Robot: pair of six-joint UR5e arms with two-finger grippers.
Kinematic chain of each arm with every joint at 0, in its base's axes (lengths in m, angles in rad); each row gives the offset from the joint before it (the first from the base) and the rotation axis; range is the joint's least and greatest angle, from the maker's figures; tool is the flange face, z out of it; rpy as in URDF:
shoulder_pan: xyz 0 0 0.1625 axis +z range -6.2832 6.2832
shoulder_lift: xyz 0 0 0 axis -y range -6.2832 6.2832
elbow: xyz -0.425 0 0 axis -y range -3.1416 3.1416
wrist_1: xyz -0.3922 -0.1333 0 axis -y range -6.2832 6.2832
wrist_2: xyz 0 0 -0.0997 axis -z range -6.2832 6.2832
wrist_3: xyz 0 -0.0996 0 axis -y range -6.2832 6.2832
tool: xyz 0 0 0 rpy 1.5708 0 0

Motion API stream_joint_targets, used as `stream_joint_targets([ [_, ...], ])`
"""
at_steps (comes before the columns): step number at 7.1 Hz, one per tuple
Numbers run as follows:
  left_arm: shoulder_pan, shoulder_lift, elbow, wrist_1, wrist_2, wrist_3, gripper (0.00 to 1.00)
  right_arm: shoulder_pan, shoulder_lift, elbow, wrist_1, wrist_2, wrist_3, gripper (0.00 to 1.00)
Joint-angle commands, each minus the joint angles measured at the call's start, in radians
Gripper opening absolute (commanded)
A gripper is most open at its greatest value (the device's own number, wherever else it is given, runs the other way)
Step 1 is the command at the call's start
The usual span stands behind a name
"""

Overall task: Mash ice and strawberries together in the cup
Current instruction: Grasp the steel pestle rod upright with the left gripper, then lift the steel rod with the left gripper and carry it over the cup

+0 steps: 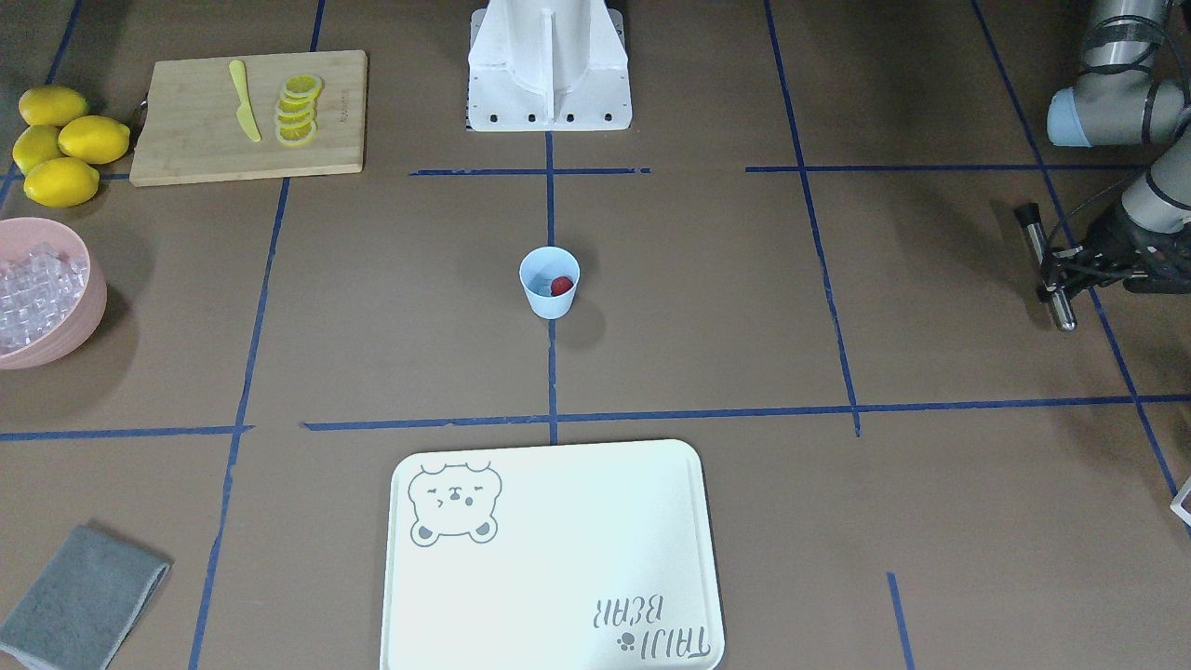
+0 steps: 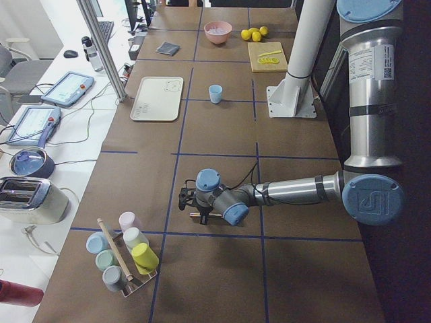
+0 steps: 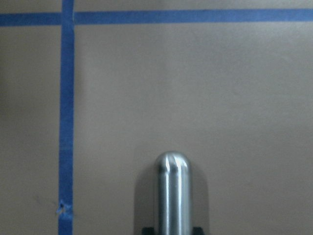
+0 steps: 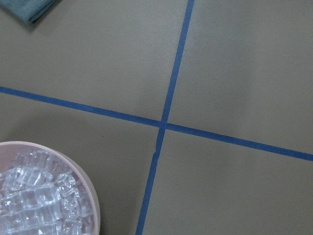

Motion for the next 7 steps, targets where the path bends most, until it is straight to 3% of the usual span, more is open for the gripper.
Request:
stream_joint_targets([
  [1,-0.059,0.029,-0.179,0.03,0.002,0.0,0.0,0.0,0.0,0.013,0.0,0.001,0.0,0.99],
  [3,-0.085,0.007,-0.374,0.032,0.01,0.024,0.0,0.0,-0.009,0.047,-0.008,0.003,0.0,0.99],
  [4,-0.082,-0.051,-0.42,0.035,0.059,0.024,0.0,0.0,-0.015,0.09,-0.012,0.001,0.0,0.99],
  [5,-0.076,-0.097,-0.445,0.03,0.182,0.044,0.0,0.0,-0.017,0.093,-0.012,0.001,0.0,0.99],
  [7,-0.044,-0.209,-0.487,0.03,0.234,0.041,0.0,0.0,-0.05,0.087,-0.017,0.001,0.002,0.99],
])
